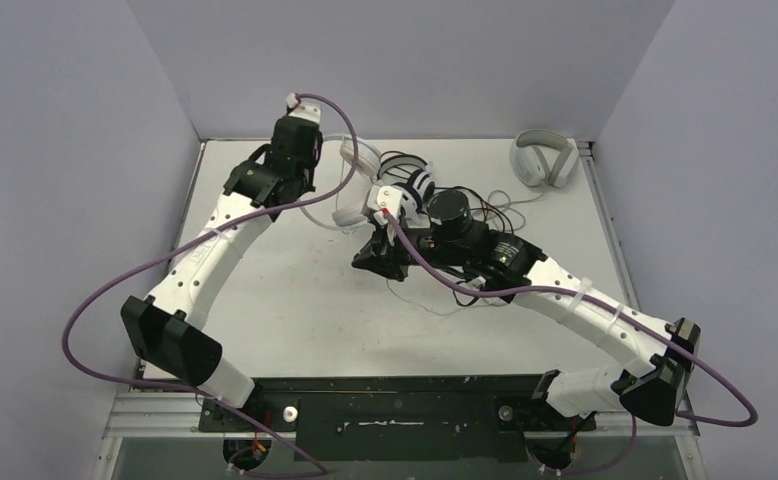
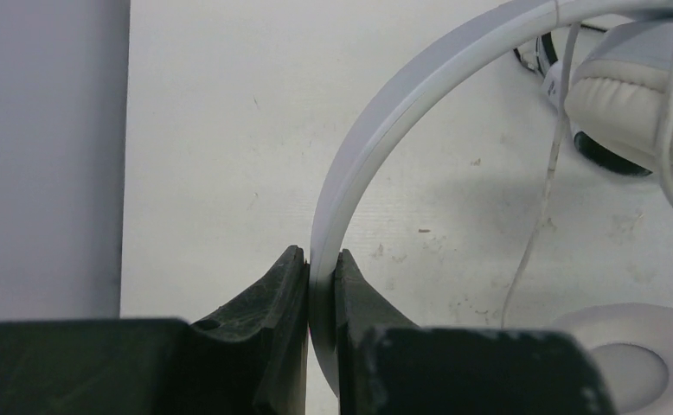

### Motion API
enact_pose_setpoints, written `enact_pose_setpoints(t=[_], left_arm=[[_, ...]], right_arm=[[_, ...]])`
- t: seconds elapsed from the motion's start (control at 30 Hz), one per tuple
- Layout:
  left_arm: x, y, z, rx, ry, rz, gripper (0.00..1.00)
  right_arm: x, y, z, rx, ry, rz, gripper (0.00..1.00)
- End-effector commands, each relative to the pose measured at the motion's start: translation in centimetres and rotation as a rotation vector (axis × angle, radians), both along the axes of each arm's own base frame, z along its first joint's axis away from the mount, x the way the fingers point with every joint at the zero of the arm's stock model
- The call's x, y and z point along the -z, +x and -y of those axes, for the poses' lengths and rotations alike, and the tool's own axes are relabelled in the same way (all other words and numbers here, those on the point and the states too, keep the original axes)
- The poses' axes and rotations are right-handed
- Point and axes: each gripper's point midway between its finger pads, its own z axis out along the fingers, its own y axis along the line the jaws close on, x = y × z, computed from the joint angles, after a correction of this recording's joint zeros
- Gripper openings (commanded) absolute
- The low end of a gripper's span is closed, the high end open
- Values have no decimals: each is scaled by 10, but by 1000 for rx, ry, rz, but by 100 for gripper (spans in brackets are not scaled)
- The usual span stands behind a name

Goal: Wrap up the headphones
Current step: Wrap the headphones cable around the headphones.

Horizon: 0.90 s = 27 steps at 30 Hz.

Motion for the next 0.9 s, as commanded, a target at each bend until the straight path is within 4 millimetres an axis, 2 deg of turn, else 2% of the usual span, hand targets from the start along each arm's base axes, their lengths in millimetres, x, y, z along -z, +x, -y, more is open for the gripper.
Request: enact_pose_setpoints(t=[0.0, 0.2, 0.27, 0.57, 0.73, 0.87], left_arm=[[-13, -10, 19, 159, 141, 84, 0], [13, -34, 33, 304, 218, 27, 0], [20, -45, 44, 379, 201, 10, 0], [36, -88, 78, 589, 73, -52, 0], [46, -108, 86, 662, 59, -122, 0], [61, -120, 86, 689, 108, -193, 0]], right_arm=[[-42, 39, 15, 164, 37, 131, 0], [-56, 91, 57, 354, 52, 131, 0], [-56, 103, 69, 401, 39, 143, 0], [-43, 138, 99, 589, -46, 194, 0], [-37, 150, 107, 649, -77, 223, 0], [-32, 159, 114, 691, -114, 251, 1]])
